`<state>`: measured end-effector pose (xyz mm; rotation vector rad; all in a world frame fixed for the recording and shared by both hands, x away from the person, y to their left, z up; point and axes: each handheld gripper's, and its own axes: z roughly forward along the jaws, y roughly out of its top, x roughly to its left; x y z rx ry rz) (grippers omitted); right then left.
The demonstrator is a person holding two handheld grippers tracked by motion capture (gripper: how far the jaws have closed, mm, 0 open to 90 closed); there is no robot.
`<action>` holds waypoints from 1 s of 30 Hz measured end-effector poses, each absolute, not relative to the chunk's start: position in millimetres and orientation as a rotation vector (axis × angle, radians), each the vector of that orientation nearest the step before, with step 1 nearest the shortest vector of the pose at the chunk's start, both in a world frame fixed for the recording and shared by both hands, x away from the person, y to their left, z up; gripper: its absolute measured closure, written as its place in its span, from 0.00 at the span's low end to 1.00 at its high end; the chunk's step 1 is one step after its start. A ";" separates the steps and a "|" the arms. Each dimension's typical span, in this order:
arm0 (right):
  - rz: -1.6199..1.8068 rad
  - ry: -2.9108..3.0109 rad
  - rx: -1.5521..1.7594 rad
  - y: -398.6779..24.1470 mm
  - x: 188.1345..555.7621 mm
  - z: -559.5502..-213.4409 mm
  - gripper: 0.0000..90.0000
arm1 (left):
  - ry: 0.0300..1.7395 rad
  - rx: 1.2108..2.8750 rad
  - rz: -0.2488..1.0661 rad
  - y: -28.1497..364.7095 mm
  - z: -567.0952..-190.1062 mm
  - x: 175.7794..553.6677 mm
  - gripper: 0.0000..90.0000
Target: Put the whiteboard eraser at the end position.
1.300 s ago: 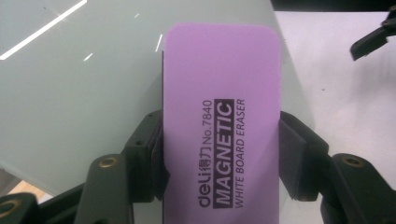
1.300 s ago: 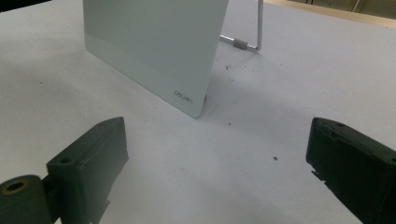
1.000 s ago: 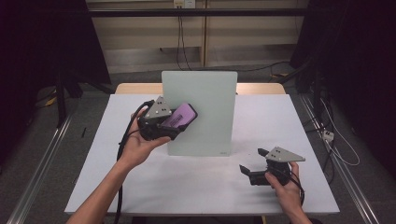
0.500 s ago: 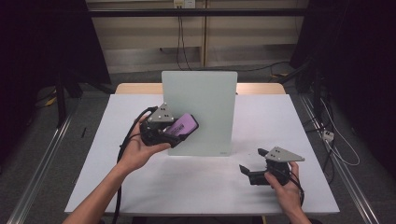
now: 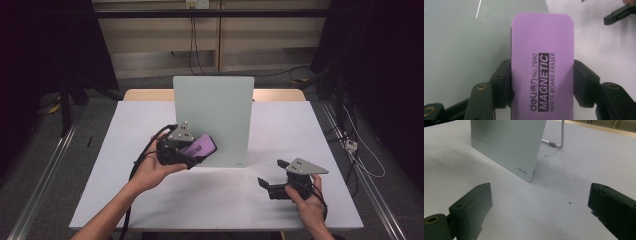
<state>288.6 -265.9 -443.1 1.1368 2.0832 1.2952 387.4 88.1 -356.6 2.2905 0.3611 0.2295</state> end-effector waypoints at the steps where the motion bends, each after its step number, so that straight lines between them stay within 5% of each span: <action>1: 1.297 2.082 1.137 -266.2 288.8 -443.0 0.06 | 0.361 2.298 0.231 87.9 -357.8 386.6 0.46; 30: 1.307 2.092 1.126 -263.1 291.7 -442.7 0.06 | 0.273 2.405 0.090 65.7 -380.0 370.4 0.46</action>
